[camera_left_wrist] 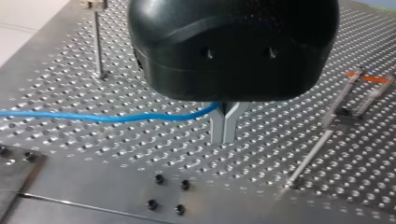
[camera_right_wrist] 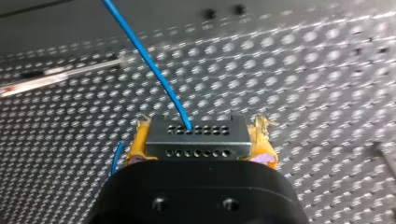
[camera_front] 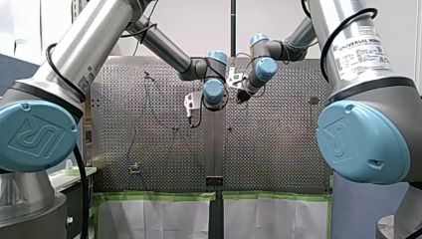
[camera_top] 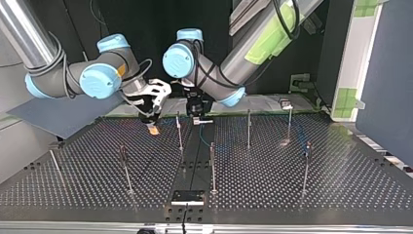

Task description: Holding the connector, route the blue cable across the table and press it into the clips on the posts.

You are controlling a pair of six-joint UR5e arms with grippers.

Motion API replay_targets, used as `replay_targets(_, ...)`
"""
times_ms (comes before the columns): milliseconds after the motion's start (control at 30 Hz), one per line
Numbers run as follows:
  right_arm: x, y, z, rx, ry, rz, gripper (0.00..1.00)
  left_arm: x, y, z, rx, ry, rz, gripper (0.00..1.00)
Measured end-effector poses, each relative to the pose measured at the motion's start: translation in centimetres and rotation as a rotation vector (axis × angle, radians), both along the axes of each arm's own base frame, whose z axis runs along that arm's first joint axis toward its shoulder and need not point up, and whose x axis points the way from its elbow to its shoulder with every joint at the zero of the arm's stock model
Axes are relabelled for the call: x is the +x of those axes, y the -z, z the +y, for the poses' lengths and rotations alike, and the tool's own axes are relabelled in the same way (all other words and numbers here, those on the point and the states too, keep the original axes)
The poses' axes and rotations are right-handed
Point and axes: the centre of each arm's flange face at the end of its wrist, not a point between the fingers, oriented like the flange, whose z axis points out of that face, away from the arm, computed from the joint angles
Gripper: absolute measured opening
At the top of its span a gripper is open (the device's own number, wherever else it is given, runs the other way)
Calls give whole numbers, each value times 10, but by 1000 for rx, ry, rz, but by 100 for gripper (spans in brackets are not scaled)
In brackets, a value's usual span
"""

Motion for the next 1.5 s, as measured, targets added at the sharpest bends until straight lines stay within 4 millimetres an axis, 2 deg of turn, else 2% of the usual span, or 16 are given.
replay_targets(600,-13,51,22,54,2,80,0,-16,56,11,6,103,16,0)
replay_targets(900,-22,79,32,76,12,89,0,-22,101,15,12,153,65,0)
replay_targets(1067,-25,85,27,55,27,77,0,-13,104,5,-19,187,53,0)
replay_targets(1233,-29,102,16,61,52,88,0,-5,101,-1,-35,207,38,0)
replay_targets(1400,-35,119,4,72,75,88,0,4,110,-6,-30,215,55,0)
replay_targets(1500,-40,123,-4,64,88,81,0,13,116,-10,-31,214,57,0)
